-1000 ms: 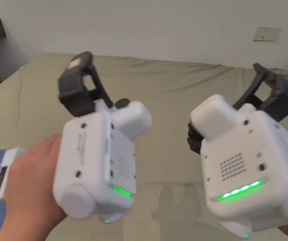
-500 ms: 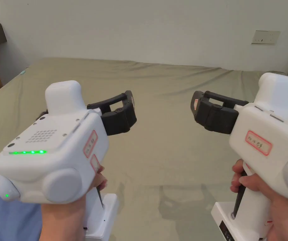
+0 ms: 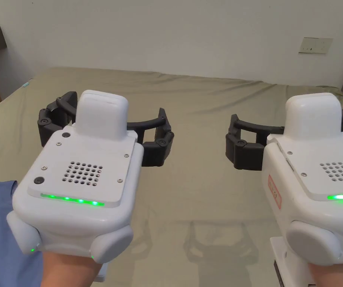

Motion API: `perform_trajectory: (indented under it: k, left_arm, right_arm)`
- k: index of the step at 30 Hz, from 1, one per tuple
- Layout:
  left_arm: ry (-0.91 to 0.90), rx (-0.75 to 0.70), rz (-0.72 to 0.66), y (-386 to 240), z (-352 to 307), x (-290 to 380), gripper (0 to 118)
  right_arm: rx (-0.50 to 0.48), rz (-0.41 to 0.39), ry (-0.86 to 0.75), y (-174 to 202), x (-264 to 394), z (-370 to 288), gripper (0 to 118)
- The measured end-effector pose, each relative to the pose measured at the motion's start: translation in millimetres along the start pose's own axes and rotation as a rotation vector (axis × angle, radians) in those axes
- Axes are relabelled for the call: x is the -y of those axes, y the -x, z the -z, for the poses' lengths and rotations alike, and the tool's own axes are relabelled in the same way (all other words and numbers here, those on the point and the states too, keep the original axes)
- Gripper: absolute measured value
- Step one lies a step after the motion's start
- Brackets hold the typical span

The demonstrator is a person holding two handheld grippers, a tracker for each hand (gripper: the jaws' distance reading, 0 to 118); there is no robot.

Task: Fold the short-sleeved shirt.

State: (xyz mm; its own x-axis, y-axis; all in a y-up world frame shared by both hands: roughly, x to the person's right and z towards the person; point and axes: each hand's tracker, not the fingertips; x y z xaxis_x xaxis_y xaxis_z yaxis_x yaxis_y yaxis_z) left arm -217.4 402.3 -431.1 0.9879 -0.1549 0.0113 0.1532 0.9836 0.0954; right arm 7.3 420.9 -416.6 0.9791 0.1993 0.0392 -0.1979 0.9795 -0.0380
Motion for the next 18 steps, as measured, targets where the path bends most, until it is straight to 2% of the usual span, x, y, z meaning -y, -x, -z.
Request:
perform_trajectory:
  k: [3, 7, 11, 13, 14, 16, 17, 18]
  left_arm:
    - [-0.02, -0.022, 0.029, -3.3, -1.1, 0.3, 118]
    - [0.009, 0.02, 0.001, -2.7, -0.2, -1.9, 118]
    - [0.019, 0.04, -0.05, 0.1, -1.5, -1.2, 118]
    - [0.026, 0.049, -0.065, 0.5, -1.9, -1.6, 110]
    - [0.03, 0.053, -0.068, 0.6, -2.2, -2.3, 96]
    - [0.039, 0.054, -0.065, -1.2, -1.5, -2.9, 21]
    - [0.048, 0.045, -0.056, -3.3, 0.1, -2.1, 0]
    - [0.058, 0.027, -0.041, -4.8, 2.6, -0.8, 0]
  right_arm:
    - [0.008, 0.002, -0.017, 0.5, -0.6, -2.1, 118]
    - [-0.017, 0.067, -0.034, -5.7, -0.3, -3.7, 118]
    - [-0.034, 0.061, 0.005, -9.5, -0.7, -3.7, 118]
    - [-0.053, 0.069, 0.005, -11.5, 0.2, -6.0, 116]
    - [-0.052, 0.069, 0.008, -11.4, 0.1, -6.8, 105]
    - [-0.032, 0.045, -0.003, -8.8, 0.4, -9.9, 15]
    - [0.002, 0.023, -0.014, -7.7, 1.3, -9.5, 1]
    - [0.052, -0.005, -0.012, -8.2, 3.2, -6.7, 1]
